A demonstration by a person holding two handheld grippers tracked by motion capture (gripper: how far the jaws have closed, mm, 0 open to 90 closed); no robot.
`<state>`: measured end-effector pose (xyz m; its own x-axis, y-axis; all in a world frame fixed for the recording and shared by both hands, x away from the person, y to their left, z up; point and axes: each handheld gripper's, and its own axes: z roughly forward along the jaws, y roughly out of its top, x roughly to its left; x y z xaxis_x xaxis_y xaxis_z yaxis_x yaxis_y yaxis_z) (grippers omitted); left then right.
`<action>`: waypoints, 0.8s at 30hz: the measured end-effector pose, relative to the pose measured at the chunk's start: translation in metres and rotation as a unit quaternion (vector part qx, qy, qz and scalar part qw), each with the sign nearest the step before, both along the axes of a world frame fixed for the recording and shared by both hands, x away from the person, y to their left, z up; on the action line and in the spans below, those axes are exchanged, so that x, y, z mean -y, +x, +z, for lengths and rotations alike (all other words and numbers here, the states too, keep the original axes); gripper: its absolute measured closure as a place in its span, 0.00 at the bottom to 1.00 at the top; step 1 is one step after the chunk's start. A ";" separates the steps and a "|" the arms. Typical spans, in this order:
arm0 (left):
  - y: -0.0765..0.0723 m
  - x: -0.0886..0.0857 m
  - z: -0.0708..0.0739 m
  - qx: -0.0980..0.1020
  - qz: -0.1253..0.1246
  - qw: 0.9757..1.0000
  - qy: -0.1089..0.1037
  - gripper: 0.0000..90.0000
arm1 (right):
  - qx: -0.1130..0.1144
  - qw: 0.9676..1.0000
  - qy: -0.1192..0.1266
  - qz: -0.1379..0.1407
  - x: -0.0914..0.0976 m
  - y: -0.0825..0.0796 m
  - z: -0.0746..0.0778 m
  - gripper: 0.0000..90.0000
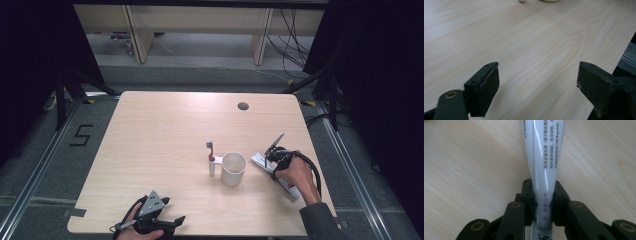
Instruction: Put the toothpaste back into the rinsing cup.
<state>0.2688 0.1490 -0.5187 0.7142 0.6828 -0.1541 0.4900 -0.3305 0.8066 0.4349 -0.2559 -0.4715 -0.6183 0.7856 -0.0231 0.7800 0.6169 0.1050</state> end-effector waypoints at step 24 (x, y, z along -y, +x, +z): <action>0.000 0.000 0.000 0.003 0.000 1.000 0.003 0.20 | 0.018 1.000 0.017 0.020 0.006 0.002 0.009 0.85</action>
<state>0.2690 0.1493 -0.5185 0.7153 0.6832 -0.1466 0.4853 -0.3349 0.8077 0.4366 -0.2615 -0.4621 -0.6481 0.7614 -0.0189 0.7506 0.6427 0.1535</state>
